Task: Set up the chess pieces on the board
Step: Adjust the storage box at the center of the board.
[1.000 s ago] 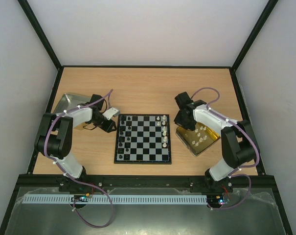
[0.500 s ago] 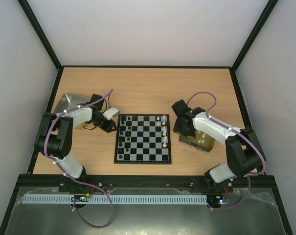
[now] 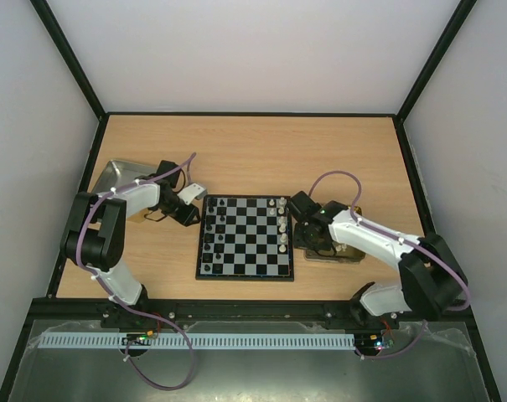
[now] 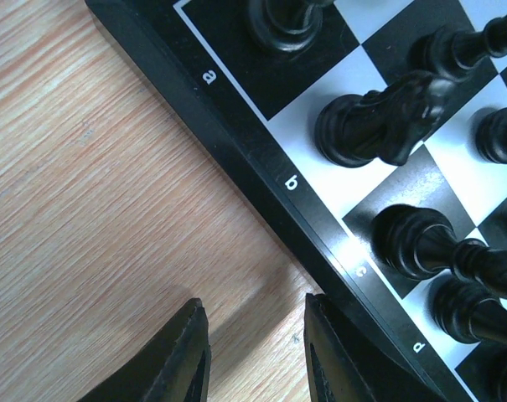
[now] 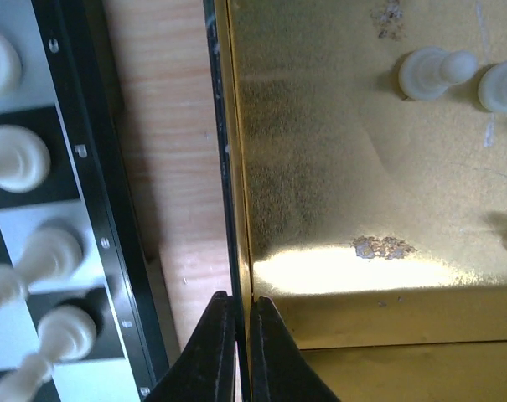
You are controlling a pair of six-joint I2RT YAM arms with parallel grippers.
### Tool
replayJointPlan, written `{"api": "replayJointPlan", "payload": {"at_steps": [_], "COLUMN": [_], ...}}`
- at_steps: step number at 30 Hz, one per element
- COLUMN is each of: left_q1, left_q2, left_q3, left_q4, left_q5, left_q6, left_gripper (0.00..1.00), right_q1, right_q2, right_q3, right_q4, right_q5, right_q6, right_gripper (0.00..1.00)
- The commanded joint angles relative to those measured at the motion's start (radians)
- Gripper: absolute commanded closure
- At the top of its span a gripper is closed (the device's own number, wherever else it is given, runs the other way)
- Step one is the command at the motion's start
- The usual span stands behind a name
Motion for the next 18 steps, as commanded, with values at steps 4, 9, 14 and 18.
{"api": "replayJointPlan", "payload": {"at_steps": [4,9,14,18], "left_q1": [-0.012,-0.012,-0.013,-0.013], "left_q2": [0.043,0.042,0.04,0.047], "left_q3": [-0.017,-0.023,-0.029,-0.03], "left_q4": [-0.039,-0.04,-0.037,-0.036], "left_q5": [-0.048,-0.055,-0.062,-0.066], "left_q6": [-0.009,-0.01,-0.011,-0.011], "left_gripper": [0.67,0.67,0.67,0.67], "right_q1": [0.073,0.091,0.104,0.104], "right_q2": [-0.118,-0.155,-0.16,-0.19], "right_q3": [-0.056,-0.041,-0.056,0.007], "right_q4": [-0.086,-0.097,-0.095,-0.152], "right_q5": [0.009,0.007,0.011,0.095], "right_q6": [0.046,0.054,0.058,0.064], "right_gripper": [0.96,0.92,0.9,0.76]}}
